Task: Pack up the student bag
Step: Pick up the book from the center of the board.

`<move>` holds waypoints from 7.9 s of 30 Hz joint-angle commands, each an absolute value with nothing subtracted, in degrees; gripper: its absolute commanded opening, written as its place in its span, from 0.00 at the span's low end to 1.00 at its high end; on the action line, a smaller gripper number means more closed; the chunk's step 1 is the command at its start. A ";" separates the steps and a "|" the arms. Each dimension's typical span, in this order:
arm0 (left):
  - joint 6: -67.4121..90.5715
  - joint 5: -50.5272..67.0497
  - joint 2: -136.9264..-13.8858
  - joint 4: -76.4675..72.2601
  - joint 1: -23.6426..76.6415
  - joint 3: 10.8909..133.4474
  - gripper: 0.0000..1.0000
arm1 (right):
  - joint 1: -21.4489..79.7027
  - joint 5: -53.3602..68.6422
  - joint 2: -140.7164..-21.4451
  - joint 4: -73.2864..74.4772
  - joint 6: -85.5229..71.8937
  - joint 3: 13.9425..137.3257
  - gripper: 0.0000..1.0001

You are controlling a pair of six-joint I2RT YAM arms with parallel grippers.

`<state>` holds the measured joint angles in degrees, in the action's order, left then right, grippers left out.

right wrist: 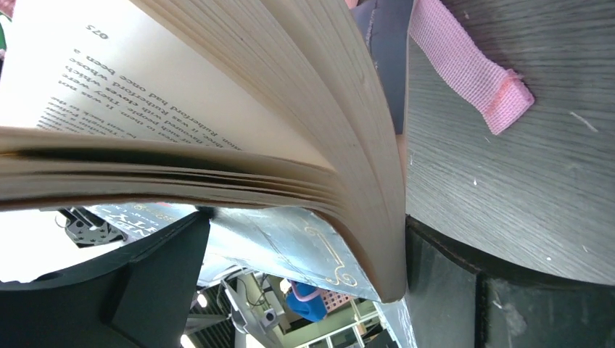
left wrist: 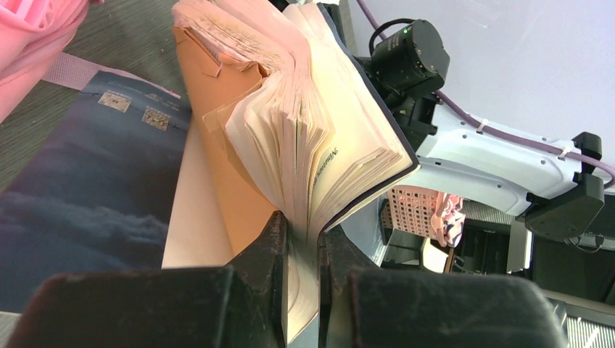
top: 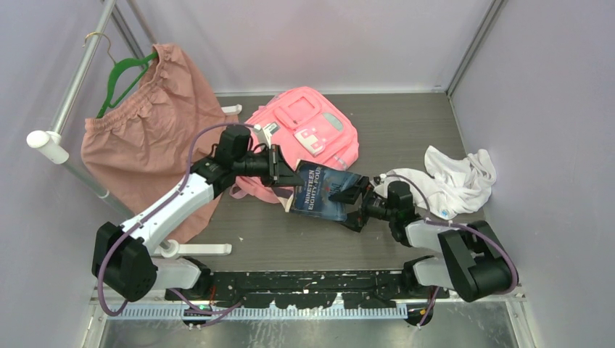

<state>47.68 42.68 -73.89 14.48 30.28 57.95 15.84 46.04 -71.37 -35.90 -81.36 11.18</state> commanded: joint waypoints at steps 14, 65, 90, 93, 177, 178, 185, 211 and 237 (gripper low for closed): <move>48.73 48.48 -71.24 6.29 30.85 59.89 0.00 | 23.56 44.19 -102.80 -82.25 -96.97 10.12 0.68; 35.42 28.68 -61.22 35.13 22.68 62.68 0.82 | 21.36 26.04 -50.20 20.06 -55.15 36.10 0.01; 51.01 37.47 -58.15 14.30 24.87 44.92 0.93 | 21.31 29.91 -46.36 9.82 -64.07 46.91 0.01; 52.32 38.45 -59.32 12.57 24.87 44.62 0.93 | 21.29 30.14 -46.31 9.75 -63.90 47.96 0.01; 71.45 43.60 -63.50 -16.48 24.10 40.69 0.00 | 22.64 39.84 -44.34 2.69 -62.98 34.27 0.65; 71.24 44.73 -63.40 -16.13 23.71 41.69 0.00 | 22.59 39.92 -44.69 1.60 -63.08 33.83 0.74; 68.64 52.44 -62.56 -10.18 22.24 50.15 0.00 | 21.66 43.19 -48.27 -17.82 -70.69 28.05 0.92; 54.15 65.72 -65.23 4.62 22.29 56.85 0.00 | 20.34 45.66 -45.76 -9.88 -65.08 33.49 0.37; 20.47 5.49 -84.31 42.57 14.15 76.61 0.56 | 20.35 23.19 -32.61 32.65 -46.49 48.38 0.01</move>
